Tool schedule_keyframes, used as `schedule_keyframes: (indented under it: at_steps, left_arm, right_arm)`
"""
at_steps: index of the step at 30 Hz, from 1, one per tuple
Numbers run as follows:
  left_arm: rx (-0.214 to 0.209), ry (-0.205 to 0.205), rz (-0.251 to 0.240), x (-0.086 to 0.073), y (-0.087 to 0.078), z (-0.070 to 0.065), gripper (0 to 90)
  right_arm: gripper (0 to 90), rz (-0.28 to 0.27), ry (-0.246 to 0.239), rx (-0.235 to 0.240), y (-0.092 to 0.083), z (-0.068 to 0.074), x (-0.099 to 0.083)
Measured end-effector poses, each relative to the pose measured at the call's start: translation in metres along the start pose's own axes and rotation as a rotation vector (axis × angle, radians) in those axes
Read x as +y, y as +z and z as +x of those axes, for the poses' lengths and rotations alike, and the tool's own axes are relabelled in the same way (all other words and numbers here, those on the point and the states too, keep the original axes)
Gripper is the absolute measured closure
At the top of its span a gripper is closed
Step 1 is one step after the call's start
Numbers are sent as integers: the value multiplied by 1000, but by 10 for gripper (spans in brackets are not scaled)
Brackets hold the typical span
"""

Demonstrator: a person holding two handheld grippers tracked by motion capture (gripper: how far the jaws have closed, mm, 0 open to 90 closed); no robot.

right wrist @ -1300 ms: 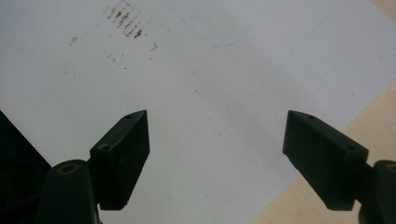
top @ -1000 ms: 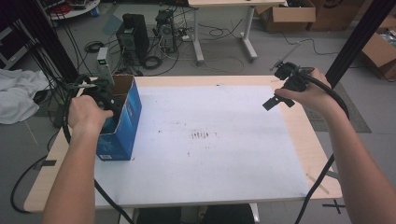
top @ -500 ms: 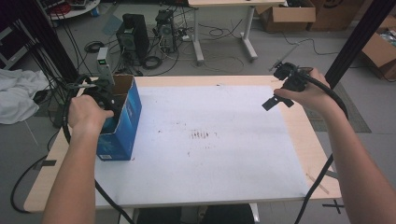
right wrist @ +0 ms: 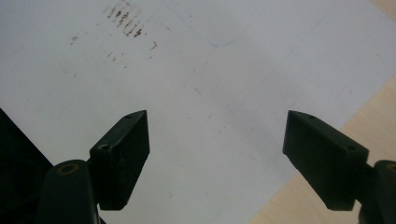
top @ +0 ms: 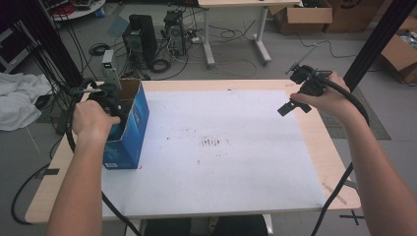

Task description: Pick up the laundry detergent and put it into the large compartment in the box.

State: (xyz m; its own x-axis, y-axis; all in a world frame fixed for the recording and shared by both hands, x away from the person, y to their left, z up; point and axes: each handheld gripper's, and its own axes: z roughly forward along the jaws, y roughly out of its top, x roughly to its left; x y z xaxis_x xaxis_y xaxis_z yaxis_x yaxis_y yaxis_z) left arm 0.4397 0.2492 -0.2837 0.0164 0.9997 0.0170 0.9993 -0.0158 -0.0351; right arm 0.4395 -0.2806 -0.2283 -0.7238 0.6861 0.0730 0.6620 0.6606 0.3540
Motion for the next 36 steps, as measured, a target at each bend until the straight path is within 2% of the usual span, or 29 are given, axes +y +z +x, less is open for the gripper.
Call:
schedule_keyframes:
  at_steps: [10, 16, 19, 24, 29, 31, 32, 36]
  left_arm:
    - [21, 9, -40, -1, -8, -3, 355]
    - [27, 25, -52, -2, -18, -6, 313]
    - [45, 38, -62, -4, -25, -8, 289]
    - [48, 55, -101, -7, -39, -9, 236]
    - [19, 132, -157, -12, -64, -17, 204]
    - [21, 141, -162, -13, -66, -20, 183]
    - [22, 174, -183, -15, -73, -28, 174]
    - [-6, 245, -214, -20, -81, -45, 167]
  right_arm:
    - [229, -3, 1, 4, 1, 0, -1]
    - [229, -6, -5, 5, 0, 1, 0]
    - [229, -6, -5, 5, -1, 1, 0]
    - [228, -5, -7, 7, -1, 2, 1]
    - [226, -5, -3, 10, 0, 3, 0]
    - [227, -9, 0, 11, 0, 4, 0]
    - [226, -7, 1, 14, 0, 4, 0]
    - [225, -3, 2, 14, 0, 5, -2]
